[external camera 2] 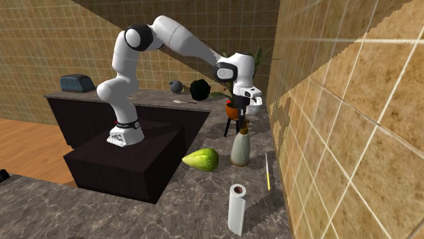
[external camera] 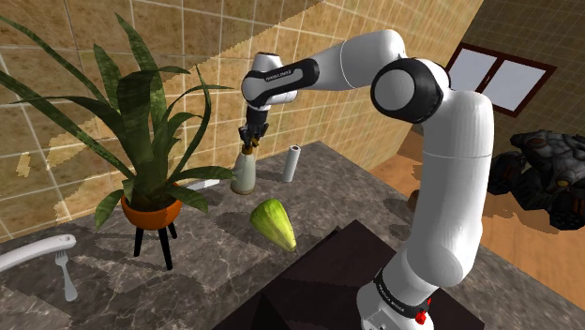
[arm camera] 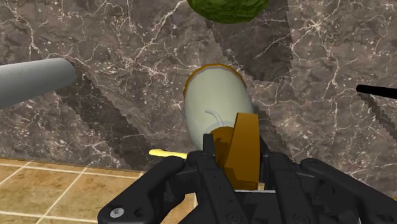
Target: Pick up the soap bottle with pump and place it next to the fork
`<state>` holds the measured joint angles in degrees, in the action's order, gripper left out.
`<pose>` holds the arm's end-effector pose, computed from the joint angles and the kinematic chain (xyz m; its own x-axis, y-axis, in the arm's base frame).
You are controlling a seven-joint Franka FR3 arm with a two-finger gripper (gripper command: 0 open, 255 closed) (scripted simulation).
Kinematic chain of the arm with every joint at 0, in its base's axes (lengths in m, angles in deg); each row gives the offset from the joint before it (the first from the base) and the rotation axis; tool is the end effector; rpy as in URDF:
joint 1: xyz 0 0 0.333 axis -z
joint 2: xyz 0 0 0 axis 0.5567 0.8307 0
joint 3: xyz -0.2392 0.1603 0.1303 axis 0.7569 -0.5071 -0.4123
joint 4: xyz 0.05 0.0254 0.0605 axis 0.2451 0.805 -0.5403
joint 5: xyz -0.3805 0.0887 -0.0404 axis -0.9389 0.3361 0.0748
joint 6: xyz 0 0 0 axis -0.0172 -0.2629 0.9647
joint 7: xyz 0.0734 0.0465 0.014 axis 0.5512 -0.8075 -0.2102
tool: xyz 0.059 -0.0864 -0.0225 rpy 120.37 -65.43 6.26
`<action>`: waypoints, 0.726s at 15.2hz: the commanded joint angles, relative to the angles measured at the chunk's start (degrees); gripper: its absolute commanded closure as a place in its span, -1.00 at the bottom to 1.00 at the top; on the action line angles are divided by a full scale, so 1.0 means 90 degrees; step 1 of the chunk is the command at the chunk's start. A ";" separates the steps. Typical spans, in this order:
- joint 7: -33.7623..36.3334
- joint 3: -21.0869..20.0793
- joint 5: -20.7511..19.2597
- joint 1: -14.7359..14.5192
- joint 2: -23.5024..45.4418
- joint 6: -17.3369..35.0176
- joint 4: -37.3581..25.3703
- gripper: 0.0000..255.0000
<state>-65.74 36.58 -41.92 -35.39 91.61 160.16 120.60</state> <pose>0.6715 0.0165 0.3406 0.9908 0.1332 0.0252 0.1334 -0.9911 -0.0044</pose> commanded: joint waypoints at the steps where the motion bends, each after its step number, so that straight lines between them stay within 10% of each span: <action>1: 0.0004 0.0000 -0.0002 -0.0002 -0.0080 -0.0160 -0.0083 1.00; 11: 0.0010 0.0002 -0.0006 -0.0002 -0.0378 -0.0888 -0.0513 1.00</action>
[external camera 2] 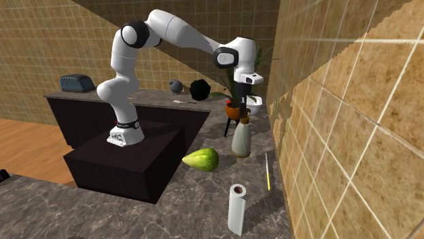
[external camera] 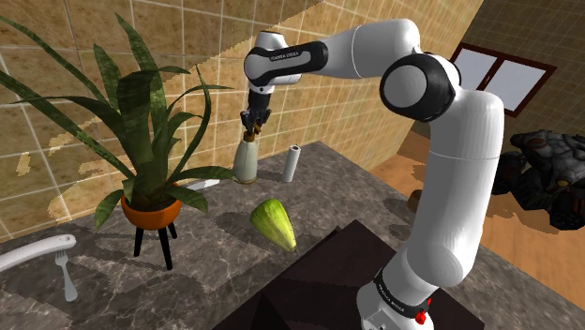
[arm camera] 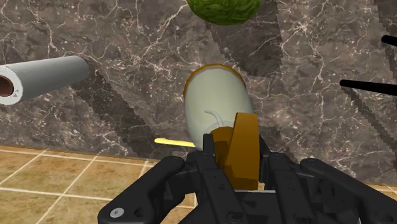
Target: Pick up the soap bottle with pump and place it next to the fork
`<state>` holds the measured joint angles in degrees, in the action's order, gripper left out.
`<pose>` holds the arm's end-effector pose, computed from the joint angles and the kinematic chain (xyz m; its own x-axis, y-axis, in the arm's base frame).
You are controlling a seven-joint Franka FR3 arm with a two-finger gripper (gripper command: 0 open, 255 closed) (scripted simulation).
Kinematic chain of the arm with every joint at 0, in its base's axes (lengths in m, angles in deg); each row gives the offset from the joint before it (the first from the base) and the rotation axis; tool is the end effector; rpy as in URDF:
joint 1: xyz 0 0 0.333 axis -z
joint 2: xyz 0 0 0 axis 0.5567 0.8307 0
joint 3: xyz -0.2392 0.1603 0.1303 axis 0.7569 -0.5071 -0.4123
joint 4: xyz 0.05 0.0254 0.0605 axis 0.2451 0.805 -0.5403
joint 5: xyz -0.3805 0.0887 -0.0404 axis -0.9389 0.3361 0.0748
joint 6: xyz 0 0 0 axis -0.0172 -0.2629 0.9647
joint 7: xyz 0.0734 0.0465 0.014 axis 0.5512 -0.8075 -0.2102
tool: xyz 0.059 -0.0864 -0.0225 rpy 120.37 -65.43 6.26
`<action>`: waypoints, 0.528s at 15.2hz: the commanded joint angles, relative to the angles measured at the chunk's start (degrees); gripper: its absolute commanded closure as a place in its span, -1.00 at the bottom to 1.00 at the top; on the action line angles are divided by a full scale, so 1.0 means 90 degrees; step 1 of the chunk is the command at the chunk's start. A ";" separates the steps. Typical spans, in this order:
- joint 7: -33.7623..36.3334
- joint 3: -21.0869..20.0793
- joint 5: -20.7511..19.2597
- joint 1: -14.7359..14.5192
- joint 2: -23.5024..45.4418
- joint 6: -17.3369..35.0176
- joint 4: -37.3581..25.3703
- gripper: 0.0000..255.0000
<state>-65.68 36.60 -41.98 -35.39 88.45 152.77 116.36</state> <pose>0.6720 0.0165 0.4006 0.9907 0.1334 0.0253 0.1336 -0.9910 -0.0041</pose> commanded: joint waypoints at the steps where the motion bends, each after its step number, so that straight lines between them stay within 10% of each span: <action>1: 0.0005 -0.0001 0.0000 -0.0002 -0.0050 -0.0142 -0.0095 1.00; 8: 0.0009 0.0000 -0.0002 -0.0002 -0.0178 -0.0685 -0.0510 1.00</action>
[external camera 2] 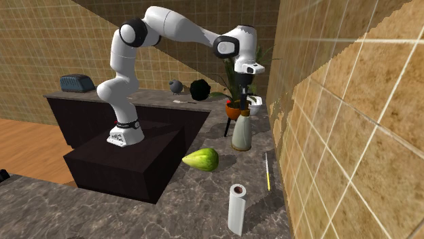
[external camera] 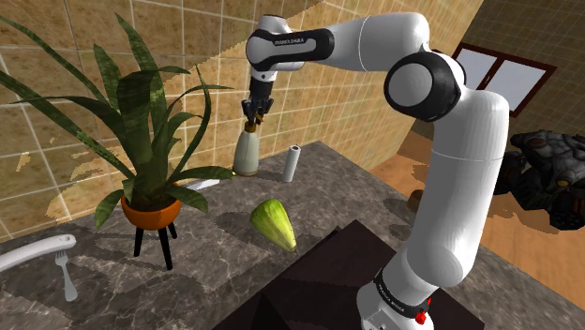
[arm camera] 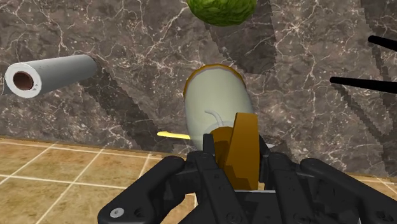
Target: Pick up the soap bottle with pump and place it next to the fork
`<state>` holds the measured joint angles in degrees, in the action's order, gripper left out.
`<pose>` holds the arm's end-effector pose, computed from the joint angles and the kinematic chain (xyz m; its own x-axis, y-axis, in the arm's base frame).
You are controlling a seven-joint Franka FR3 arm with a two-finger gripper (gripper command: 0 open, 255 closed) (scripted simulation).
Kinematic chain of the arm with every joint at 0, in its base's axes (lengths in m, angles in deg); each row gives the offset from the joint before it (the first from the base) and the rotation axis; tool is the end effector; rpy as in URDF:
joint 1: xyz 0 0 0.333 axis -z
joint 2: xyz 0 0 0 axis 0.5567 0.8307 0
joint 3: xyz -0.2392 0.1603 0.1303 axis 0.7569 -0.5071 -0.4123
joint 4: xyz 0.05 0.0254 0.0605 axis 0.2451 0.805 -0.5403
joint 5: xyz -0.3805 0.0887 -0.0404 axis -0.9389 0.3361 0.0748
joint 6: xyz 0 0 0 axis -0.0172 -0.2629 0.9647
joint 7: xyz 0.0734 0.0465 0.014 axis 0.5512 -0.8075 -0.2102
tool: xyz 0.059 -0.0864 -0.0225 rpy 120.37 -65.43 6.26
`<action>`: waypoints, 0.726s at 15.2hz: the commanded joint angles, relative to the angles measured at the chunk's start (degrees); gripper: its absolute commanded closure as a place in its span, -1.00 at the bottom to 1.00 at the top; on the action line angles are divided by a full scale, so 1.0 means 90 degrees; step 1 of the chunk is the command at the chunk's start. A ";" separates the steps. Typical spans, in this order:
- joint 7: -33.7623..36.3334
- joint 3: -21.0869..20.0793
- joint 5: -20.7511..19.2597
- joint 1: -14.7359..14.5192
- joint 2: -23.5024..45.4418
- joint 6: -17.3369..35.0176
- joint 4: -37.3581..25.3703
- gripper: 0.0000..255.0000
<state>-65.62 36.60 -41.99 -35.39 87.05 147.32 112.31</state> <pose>0.6721 0.0166 0.4421 0.9908 0.1332 0.0253 0.1334 -0.9911 -0.0044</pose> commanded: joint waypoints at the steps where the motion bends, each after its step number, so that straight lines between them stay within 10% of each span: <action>1: 0.0003 0.0000 -0.0001 -0.0001 -0.0035 -0.0159 -0.0127 1.00; 11: 0.0009 0.0000 -0.0003 0.0000 -0.0081 -0.0994 -0.0916 1.00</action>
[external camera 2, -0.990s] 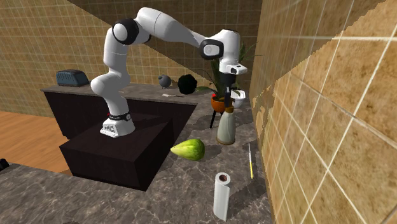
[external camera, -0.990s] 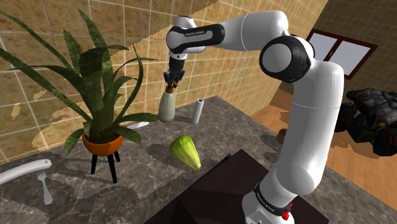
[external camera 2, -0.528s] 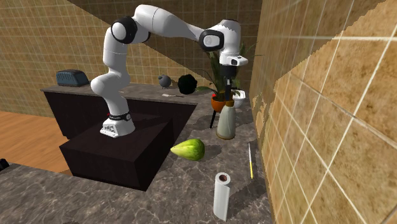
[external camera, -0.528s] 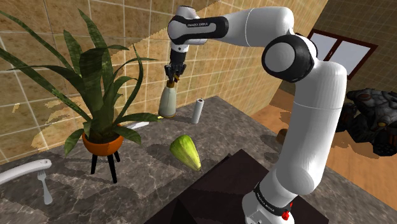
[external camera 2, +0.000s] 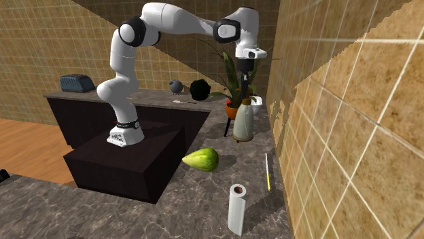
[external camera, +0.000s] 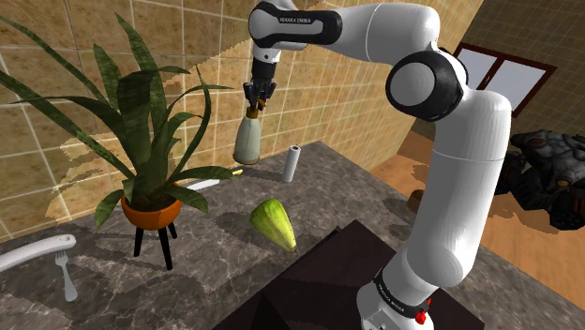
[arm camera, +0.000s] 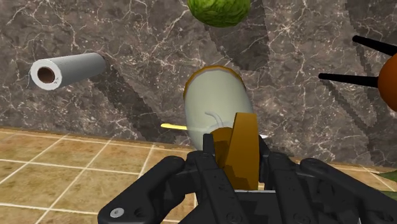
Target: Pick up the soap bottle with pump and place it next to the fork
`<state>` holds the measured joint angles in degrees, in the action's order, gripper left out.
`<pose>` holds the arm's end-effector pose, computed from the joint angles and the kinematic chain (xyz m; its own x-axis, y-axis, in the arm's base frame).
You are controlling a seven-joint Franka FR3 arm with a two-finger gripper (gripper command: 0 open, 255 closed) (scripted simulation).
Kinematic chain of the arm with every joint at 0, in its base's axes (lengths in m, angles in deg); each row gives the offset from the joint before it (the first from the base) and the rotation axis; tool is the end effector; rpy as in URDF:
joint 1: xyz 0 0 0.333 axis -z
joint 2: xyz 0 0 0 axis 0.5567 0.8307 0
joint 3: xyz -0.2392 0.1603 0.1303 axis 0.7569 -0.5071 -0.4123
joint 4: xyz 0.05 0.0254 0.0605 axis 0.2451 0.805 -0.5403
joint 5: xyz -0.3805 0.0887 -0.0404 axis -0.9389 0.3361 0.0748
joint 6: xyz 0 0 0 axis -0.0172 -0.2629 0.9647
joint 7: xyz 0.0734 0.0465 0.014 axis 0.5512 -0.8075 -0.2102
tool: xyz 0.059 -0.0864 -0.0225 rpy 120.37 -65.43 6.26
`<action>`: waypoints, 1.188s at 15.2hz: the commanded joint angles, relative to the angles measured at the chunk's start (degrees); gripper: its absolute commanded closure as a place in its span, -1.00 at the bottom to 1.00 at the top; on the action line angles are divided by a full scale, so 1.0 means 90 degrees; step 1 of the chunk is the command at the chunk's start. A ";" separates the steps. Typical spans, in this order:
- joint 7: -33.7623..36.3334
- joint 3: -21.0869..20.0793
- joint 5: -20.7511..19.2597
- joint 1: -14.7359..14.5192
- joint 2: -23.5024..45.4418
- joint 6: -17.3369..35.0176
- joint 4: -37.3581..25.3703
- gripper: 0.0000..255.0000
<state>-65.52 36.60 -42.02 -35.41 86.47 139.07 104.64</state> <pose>0.6726 0.0170 0.5005 0.9908 0.1332 0.0253 0.1333 -0.9911 -0.0043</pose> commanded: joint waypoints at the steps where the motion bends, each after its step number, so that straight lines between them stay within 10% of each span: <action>1: -0.0001 0.0001 0.0000 0.0002 -0.0012 -0.0165 -0.0155 1.00; 15: 0.0007 0.0001 0.0001 0.0006 0.0291 -0.1527 -0.1820 1.00; 18: 0.0356 -0.0099 -0.0044 -0.0253 -0.0083 -0.1060 -0.0981 1.00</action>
<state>-63.33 36.00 -42.30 -36.96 86.50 128.61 94.17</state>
